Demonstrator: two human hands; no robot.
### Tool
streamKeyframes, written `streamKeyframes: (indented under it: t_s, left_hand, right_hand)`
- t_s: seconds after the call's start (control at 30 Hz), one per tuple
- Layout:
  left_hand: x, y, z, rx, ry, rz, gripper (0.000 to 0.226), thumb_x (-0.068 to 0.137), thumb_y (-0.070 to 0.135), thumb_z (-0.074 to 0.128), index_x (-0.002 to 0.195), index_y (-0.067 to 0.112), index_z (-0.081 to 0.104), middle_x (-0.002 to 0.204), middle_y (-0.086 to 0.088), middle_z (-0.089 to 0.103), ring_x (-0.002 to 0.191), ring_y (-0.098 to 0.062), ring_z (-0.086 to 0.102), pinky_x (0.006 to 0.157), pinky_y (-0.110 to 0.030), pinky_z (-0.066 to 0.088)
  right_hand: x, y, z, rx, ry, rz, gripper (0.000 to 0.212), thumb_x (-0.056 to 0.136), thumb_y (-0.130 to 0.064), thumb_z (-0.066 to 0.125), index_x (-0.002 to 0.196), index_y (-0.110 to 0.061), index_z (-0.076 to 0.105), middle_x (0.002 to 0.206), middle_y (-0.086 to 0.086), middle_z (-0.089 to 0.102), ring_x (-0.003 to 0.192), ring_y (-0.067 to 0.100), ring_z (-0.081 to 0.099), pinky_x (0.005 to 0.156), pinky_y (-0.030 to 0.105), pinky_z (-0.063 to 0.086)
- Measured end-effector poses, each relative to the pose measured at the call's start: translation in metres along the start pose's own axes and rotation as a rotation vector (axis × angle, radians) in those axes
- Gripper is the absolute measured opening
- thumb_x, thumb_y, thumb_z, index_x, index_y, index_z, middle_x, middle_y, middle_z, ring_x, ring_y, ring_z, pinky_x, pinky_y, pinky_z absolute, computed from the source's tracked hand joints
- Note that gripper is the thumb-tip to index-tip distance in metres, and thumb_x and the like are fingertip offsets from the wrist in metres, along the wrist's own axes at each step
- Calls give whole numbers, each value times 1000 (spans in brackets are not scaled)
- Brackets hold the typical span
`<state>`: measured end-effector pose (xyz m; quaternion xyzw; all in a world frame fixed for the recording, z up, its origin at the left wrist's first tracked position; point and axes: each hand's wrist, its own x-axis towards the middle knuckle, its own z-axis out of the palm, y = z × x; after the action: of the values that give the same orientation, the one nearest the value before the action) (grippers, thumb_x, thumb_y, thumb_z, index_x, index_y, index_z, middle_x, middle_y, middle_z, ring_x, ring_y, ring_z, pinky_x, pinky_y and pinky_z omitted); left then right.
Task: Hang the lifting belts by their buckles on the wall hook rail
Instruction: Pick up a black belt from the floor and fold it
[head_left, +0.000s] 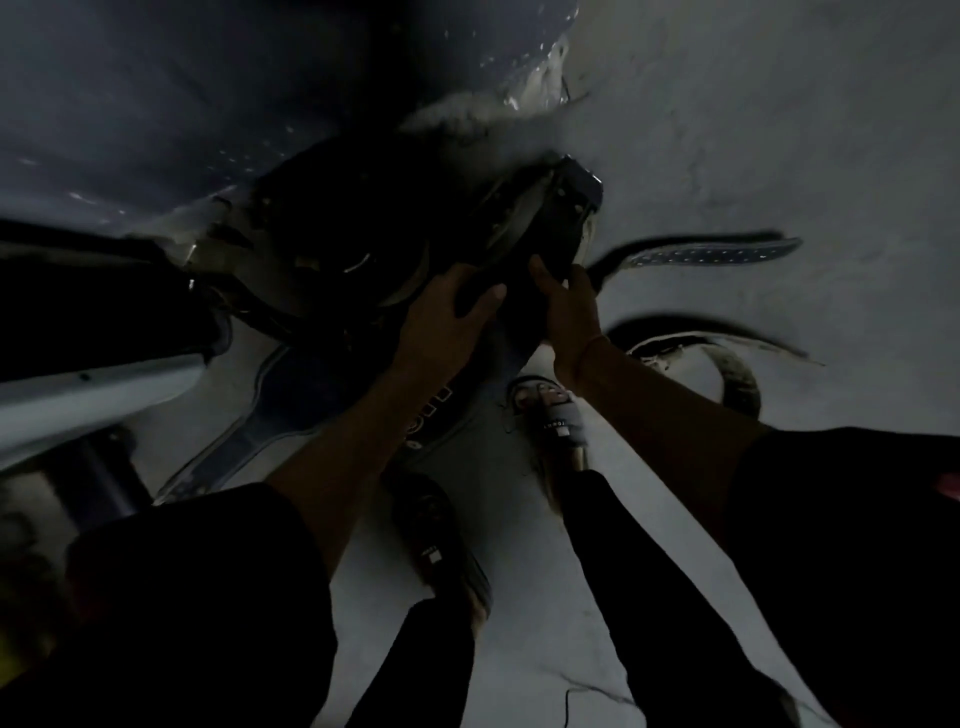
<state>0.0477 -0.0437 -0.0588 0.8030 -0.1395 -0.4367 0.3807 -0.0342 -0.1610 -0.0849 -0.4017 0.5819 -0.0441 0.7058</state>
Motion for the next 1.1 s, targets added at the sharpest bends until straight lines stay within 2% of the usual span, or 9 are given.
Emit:
streamKeyframes:
  t_s: [0.1,0.27,0.37,0.43,0.5,0.73,0.83,0.97,1.1]
  left_hand:
    - [-41,38,-31,40,32,95,28,99,34,57,114,11,65,107,2,69,101,-8,63,83,-8,45]
    - [-124,99,-91,126,110,213,31,98,55,45,98,28,61,97,8,68,97,-14,66,89,-38,54]
    - [-185,130,-124,96,171,263,30,100,52,41,104,28,60,105,9,69,103,-12,65,95,-42,53]
    - [-224,150,-143,72,257,295,32,100,53,39,106,29,59,106,7,68,102,-13,65,94,-42,53]
    - [-259,174,-161,55,352,337,25,101,50,38,98,31,54,101,9,67,96,-9,64,89,-38,52]
    - [-362,277,-202,-2,582,458,11,105,42,36,101,34,44,93,13,59,85,-2,59,75,-20,46]
    - [-406,330,-213,-27,674,498,15,104,40,41,104,27,48,91,15,60,79,5,58,69,-14,44]
    - [-460,401,-230,-134,760,637,30,99,44,45,115,23,59,108,3,70,103,-17,66,92,-42,52]
    - [-509,485,-253,-314,772,786,28,101,30,52,120,14,64,113,-1,72,108,-18,67,100,-44,51]
  right_hand:
    - [-57,-27,16,63,6,-83,41,98,-20,61,132,-3,46,130,13,60,118,29,60,101,43,52]
    - [-171,-80,46,117,-117,-206,40,98,-10,57,135,1,48,129,23,62,116,37,62,96,43,55]
    - [-241,-115,65,173,-208,-235,36,95,-8,58,128,6,54,118,23,66,106,37,66,94,47,56]
    - [-291,-142,74,141,-272,-260,26,95,-6,58,121,2,57,106,16,69,91,27,70,81,36,61]
    - [-338,-166,79,122,-355,-284,23,97,-3,55,119,-4,57,103,13,69,87,23,70,76,34,61]
    - [-470,-257,84,59,-513,-454,23,92,1,56,114,-4,58,112,27,68,96,34,68,90,46,57]
    - [-526,-301,79,8,-566,-567,22,93,2,57,114,-3,60,102,19,70,88,25,70,81,36,60]
    - [-597,-362,68,-58,-656,-711,20,97,-5,57,117,-4,60,98,7,72,83,14,71,72,23,56]
    - [-659,-423,45,-103,-707,-908,15,99,-9,56,113,-4,57,92,3,66,75,3,66,70,15,52]
